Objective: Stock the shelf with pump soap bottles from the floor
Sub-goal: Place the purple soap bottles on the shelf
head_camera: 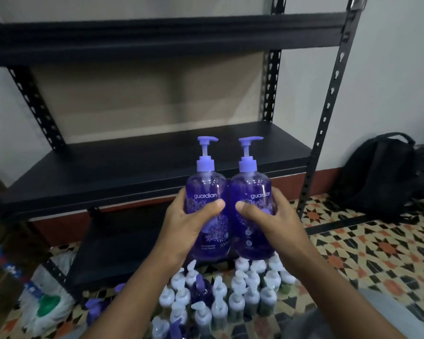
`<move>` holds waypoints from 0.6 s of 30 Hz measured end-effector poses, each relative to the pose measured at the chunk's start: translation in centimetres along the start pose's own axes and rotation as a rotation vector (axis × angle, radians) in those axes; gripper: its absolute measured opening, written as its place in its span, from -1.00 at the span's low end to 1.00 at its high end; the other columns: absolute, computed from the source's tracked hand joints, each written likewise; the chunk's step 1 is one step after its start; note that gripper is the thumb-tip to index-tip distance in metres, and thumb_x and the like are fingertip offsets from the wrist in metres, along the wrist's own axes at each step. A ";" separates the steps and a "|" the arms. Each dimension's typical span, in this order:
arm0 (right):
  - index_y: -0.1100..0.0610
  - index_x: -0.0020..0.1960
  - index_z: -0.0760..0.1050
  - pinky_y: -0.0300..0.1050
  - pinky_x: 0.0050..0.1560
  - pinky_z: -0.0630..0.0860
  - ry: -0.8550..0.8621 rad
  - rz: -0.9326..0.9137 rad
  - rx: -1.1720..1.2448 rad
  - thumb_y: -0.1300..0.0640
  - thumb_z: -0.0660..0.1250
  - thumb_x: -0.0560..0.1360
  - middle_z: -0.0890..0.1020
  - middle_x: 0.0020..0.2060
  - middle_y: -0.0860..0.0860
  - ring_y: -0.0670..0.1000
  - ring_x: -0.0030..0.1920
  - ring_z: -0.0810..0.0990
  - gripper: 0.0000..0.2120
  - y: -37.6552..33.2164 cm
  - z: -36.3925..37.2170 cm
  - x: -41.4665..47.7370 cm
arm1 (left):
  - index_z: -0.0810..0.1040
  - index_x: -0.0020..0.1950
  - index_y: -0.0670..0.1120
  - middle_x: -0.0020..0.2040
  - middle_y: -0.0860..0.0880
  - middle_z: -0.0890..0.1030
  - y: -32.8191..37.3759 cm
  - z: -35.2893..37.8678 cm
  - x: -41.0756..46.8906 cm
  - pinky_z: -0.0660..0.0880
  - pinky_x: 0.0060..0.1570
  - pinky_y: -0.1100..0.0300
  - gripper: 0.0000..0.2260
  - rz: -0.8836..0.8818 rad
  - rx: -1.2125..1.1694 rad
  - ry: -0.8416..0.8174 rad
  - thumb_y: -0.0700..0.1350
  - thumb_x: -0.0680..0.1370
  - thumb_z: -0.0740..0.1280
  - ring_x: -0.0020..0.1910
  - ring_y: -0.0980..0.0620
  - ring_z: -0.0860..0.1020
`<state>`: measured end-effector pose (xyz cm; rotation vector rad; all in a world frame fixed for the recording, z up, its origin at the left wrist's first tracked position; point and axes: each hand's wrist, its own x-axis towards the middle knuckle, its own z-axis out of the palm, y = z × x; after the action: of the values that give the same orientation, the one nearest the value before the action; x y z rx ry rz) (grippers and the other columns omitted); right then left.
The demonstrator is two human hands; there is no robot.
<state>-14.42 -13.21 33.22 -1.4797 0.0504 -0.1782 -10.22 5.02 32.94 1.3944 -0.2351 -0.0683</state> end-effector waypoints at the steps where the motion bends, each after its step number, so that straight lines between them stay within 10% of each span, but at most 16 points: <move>1: -0.02 0.17 0.54 -0.15 -0.15 0.66 0.009 -0.025 -0.008 0.13 0.52 0.46 0.74 -0.04 -0.02 0.02 -0.08 0.75 -0.68 -0.5 -0.4 0.4 | 0.57 0.24 -0.07 0.06 -0.14 0.73 0.4 0.5 0.6 0.65 -0.04 0.00 -0.52 0.023 0.013 -0.003 -0.06 0.33 0.53 0.01 -0.15 0.71; 10: -0.12 0.22 0.44 0.12 0.06 0.64 0.150 -0.038 -0.019 -0.09 0.52 0.42 0.68 0.04 -0.05 0.01 0.01 0.71 -0.56 -4.0 -4.9 9.7 | 0.53 0.23 -0.09 0.08 -0.12 0.68 3.3 4.7 10.5 0.66 0.00 -0.03 -0.31 0.018 0.072 0.043 0.19 0.21 0.58 -0.01 -0.09 0.71; 18: 0.04 0.34 0.29 -0.17 -0.13 0.59 0.231 -0.100 -0.117 0.13 0.60 0.37 0.58 0.06 -0.01 -0.02 0.00 0.64 -0.32 -2.9 -8.3 19.3 | 0.58 0.11 -0.12 -0.11 -0.16 0.62 1.4 7.6 19.6 0.63 -0.01 -0.17 -0.79 -0.057 -0.108 -0.031 -0.13 0.51 0.46 -0.15 -0.11 0.63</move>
<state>3.17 -24.48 36.76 -1.5737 0.1763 -0.4333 7.25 -5.75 37.89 1.2929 -0.2138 -0.1481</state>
